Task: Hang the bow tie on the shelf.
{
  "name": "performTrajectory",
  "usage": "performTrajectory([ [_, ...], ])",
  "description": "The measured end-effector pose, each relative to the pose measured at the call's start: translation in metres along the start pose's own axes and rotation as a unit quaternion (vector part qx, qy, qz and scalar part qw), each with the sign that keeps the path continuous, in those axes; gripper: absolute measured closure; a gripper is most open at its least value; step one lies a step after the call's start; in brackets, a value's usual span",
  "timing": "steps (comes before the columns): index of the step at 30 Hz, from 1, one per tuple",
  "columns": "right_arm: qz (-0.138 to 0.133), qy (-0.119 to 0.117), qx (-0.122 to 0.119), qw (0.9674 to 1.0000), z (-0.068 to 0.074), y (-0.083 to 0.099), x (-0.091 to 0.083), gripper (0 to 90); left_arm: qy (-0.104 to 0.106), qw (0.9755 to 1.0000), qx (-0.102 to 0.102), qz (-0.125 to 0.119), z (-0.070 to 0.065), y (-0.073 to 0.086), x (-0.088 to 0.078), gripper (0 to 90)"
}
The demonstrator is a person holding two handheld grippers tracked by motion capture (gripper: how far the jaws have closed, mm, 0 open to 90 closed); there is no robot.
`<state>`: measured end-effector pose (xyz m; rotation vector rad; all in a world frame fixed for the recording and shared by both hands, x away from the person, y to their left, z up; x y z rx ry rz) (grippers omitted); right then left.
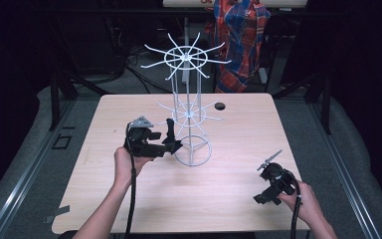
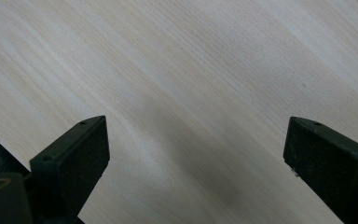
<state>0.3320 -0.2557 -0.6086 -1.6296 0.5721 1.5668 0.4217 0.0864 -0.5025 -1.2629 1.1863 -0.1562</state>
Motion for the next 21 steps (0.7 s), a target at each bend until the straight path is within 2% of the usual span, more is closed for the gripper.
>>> performTrajectory([
  [6,-0.008,-0.003,0.006,0.9999,0.002,-0.001,0.001,6.7,-0.004,0.9999,-0.006,0.013,-0.001,0.009,-0.010,17.8],
  [13,-0.008,0.002,0.003,1.0000,0.000,-0.001,0.000,6.7,-0.012,0.9992,-0.001,0.037,-0.002,0.017,-0.015,12.4],
  [19,0.000,0.002,-0.003,1.0000,-0.001,0.001,-0.001,6.7,-0.027,0.9971,0.005,0.071,-0.001,0.033,-0.021,5.7],
  [21,-0.011,0.006,0.007,0.9999,0.000,0.000,0.001,6.7,-0.034,0.9963,0.006,0.079,0.001,0.038,-0.024,3.4],
])
Point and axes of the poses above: each handheld gripper's, and its own axes: x roughly forward along the jaws, y roughly out of its underside, z roughly to its left, the point moved 9 cm from there along x, roughly forward along the jaws, and after that the axes turned 3 degrees about x, right-handed, at the moved point
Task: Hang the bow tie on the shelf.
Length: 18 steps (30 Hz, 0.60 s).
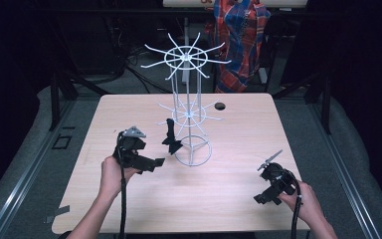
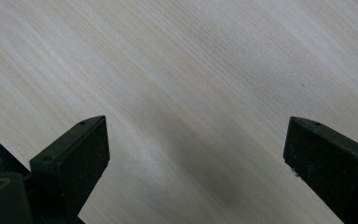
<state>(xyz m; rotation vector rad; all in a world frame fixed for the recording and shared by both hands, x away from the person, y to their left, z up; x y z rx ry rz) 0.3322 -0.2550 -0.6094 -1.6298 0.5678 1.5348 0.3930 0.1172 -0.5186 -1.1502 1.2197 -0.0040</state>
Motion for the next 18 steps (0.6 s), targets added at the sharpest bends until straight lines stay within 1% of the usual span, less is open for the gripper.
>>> performTrajectory([
  [1,0.005,-0.003,-0.007,1.0000,0.000,0.000,0.000,6.7,-0.002,1.0000,0.000,0.007,0.001,0.004,-0.001,2.6],
  [3,0.007,-0.005,-0.007,0.9999,0.000,0.000,-0.001,6.7,-0.017,0.9997,0.000,0.018,0.004,0.012,-0.003,1.5],
  [4,0.007,-0.004,-0.007,0.9999,0.000,0.000,-0.001,6.6,-0.022,0.9994,0.005,0.027,0.005,0.016,-0.003,0.8],
  [5,0.008,-0.004,-0.007,0.9999,0.000,0.000,0.000,6.7,-0.032,0.9989,0.009,0.032,0.006,0.020,-0.003,0.2],
  [6,0.001,-0.008,-0.002,1.0000,0.002,0.000,0.001,6.7,-0.034,0.9987,0.011,0.037,0.006,0.023,-0.002,0.3],
  [7,0.001,-0.009,-0.002,1.0000,0.002,0.000,0.001,6.7,-0.036,0.9980,0.016,0.049,0.006,0.028,-0.002,0.2],
  [11,0.002,-0.008,-0.002,1.0000,0.001,0.000,0.001,6.7,-0.037,0.9972,0.016,0.063,0.007,0.041,-0.004,0.0],
  [12,0.003,-0.008,-0.003,1.0000,0.001,0.000,0.001,6.7,-0.034,0.9973,0.011,0.065,0.006,0.045,-0.004,0.0],
  [14,0.012,0.000,-0.012,0.9999,-0.001,0.001,0.000,6.7,-0.034,0.9974,0.005,0.064,0.006,0.048,-0.007,0.0],
  [16,0.018,-0.001,-0.018,0.9997,-0.001,0.002,-0.001,6.6,-0.037,0.9971,0.005,0.066,0.006,0.051,-0.010,0.0],
  [17,0.005,-0.002,-0.010,0.9999,0.001,0.001,0.001,6.7,-0.037,0.9970,0.004,0.068,0.005,0.053,-0.011,0.0],
  [18,0.005,-0.004,-0.011,0.9999,0.001,0.001,0.001,6.7,-0.036,0.9969,0.005,0.070,0.004,0.055,-0.011,0.0],
])
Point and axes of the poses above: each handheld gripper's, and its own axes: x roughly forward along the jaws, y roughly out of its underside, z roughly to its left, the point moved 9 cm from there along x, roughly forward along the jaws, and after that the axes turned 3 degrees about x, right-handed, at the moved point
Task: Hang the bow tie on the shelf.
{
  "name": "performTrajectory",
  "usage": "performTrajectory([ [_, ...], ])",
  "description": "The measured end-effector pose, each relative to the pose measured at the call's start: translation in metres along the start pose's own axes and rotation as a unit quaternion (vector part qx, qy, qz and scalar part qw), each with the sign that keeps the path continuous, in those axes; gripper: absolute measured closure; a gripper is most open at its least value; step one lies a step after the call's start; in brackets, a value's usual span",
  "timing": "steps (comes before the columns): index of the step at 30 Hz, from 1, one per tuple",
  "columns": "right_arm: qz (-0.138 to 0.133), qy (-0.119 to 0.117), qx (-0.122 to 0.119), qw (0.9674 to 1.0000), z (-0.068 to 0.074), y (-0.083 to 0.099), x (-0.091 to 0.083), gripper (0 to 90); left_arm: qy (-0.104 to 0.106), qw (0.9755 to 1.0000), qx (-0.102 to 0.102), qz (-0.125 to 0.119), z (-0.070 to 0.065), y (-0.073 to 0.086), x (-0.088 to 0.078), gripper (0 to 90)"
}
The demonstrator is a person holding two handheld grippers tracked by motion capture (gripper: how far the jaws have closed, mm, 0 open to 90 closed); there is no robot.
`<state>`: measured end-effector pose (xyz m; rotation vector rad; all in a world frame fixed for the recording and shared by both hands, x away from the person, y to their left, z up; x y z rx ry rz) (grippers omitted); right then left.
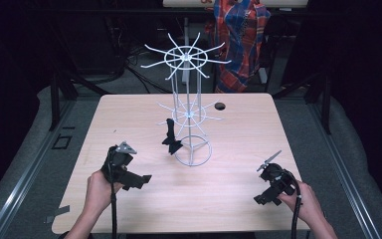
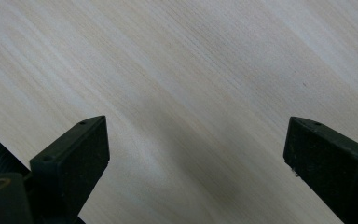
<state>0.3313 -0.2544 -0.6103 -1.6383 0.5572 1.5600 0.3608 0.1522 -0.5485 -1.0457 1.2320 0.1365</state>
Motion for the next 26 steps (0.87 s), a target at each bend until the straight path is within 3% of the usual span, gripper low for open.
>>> performTrajectory([
  [16,0.003,0.006,-0.008,0.9999,-0.001,0.000,-0.001,6.7,0.017,0.9992,0.005,0.036,-0.013,0.033,0.008,0.0],
  [21,0.002,0.007,-0.010,0.9999,0.000,0.000,0.000,6.6,0.048,0.9981,0.004,0.040,-0.012,0.040,0.015,0.0],
  [26,0.003,0.008,-0.013,0.9999,0.000,0.000,0.001,6.5,0.056,0.9977,0.010,0.037,-0.010,0.037,0.019,0.1],
])
Point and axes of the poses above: each handheld gripper's, and its own axes: x roughly forward along the jaws, y roughly out of its underside, z roughly to its left, the point moved 9 cm from there along x, roughly forward along the jaws, and after that the axes turned 3 degrees about x, right-handed, at the moved point
